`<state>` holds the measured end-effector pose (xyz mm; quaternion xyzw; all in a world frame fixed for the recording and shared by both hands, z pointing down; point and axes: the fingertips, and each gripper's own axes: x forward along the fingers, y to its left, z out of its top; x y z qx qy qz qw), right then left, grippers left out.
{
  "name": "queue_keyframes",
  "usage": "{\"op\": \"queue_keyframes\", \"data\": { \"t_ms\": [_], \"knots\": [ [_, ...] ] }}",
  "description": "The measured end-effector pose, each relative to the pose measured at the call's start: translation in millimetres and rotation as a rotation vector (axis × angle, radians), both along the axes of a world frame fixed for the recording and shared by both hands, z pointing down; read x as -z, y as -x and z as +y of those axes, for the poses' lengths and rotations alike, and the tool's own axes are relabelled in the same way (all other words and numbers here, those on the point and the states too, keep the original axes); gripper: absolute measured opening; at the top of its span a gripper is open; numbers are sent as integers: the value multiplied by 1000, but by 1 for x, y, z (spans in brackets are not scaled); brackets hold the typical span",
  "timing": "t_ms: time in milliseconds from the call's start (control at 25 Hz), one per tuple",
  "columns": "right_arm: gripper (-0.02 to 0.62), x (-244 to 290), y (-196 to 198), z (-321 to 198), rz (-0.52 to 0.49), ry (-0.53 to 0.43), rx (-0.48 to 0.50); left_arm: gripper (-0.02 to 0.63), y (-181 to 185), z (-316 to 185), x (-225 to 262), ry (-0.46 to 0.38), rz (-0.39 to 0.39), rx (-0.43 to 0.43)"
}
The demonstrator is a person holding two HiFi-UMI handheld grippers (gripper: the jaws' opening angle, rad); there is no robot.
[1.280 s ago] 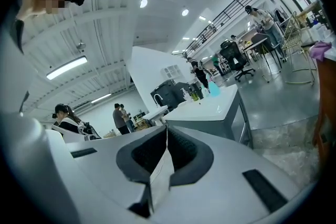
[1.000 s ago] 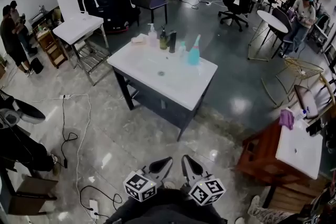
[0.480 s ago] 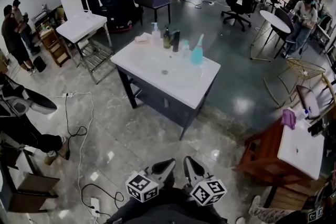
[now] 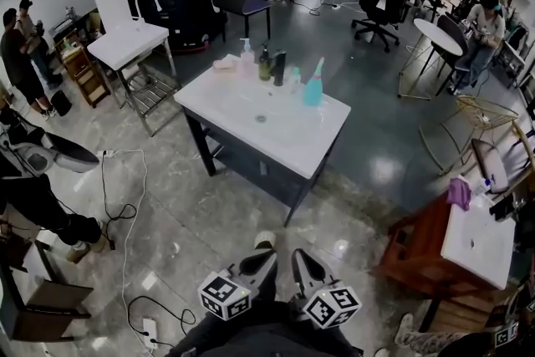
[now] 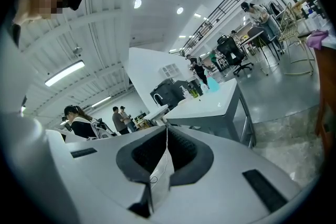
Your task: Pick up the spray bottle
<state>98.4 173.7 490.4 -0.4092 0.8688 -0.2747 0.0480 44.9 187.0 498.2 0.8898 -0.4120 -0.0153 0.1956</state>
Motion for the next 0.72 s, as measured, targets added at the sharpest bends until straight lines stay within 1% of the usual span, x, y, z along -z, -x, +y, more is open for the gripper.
{"op": "queue_keyframes", "data": {
  "t_ms": [200, 320, 480, 720],
  "knots": [
    [12, -6, -1, -13, 1, 14, -11, 6, -5, -11, -6, 15, 9, -11],
    [12, -6, 1, -24, 4, 14, -6, 6, -1, -22, -8, 21, 3, -3],
    [12, -6, 3, -49, 7, 12, -17, 6, 10, -48, -7, 18, 6, 16],
    [12, -1, 18, -94, 17, -3, -27, 6, 21, -96, -4, 20, 1, 1]
  ]
}}
